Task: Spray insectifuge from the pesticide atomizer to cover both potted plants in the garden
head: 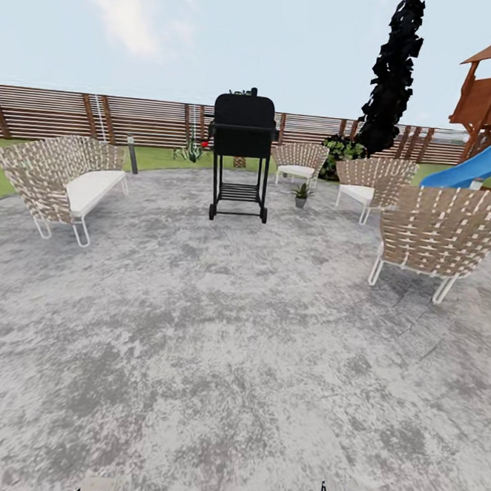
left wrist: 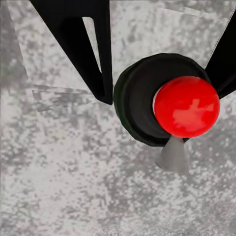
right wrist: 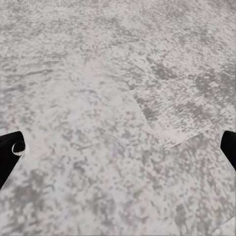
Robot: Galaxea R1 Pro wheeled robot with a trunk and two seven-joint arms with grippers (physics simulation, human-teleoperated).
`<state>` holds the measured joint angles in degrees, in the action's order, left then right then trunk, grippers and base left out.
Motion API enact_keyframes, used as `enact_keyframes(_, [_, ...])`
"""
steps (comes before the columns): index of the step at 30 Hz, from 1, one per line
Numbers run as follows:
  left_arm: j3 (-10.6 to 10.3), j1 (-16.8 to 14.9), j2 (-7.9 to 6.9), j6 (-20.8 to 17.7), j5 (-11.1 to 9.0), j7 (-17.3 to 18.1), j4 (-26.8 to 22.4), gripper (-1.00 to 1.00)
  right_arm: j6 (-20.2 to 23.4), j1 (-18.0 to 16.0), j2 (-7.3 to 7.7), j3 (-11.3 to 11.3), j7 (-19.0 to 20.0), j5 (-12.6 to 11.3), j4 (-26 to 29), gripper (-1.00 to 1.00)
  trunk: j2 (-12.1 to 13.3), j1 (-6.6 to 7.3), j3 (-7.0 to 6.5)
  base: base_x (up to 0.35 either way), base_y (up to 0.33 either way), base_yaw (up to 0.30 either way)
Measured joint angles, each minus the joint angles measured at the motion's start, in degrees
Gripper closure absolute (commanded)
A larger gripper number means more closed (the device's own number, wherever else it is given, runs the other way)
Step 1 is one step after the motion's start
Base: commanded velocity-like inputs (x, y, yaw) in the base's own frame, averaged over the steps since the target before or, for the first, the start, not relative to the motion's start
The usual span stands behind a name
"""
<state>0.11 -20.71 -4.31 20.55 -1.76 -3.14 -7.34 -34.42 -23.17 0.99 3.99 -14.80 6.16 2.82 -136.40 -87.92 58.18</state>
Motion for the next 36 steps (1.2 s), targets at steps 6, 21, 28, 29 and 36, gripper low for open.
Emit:
enact_keyframes(6, [0.0,0.0,0.0,0.0,0.0,0.0,0.0,1.0,0.0,0.0,-0.01,0.0,0.0,0.0,0.0,-1.0,0.0,0.0,0.0,0.336,0.0,0.0])
enact_keyframes(21, [0.0,0.0,0.0,0.0,0.0,0.0,0.0,1.0,0.0,0.0,0.01,0.0,0.0,0.0,0.0,-1.0,0.0,0.0,0.0,0.336,0.0,0.0])
enact_keyframes(28, [0.0,0.0,0.0,0.0,0.0,0.0,0.0,1.0,0.0,0.0,0.0,0.0,0.0,0.0,0.0,-1.0,0.0,0.0,0.0,0.336,0.0,0.0])
enact_keyframes(29, [0.0,0.0,0.0,0.0,0.0,0.0,0.0,1.0,0.0,0.0,0.0,0.0,0.0,0.0,0.0,-1.0,0.0,0.0,0.0,0.336,0.0,0.0])
enact_keyframes(36, [0.0,0.0,0.0,0.0,0.0,0.0,0.0,1.0,0.0,0.0,0.0,0.0,0.0,0.0,0.0,-1.0,0.0,0.0,0.0,0.336,0.0,0.0])
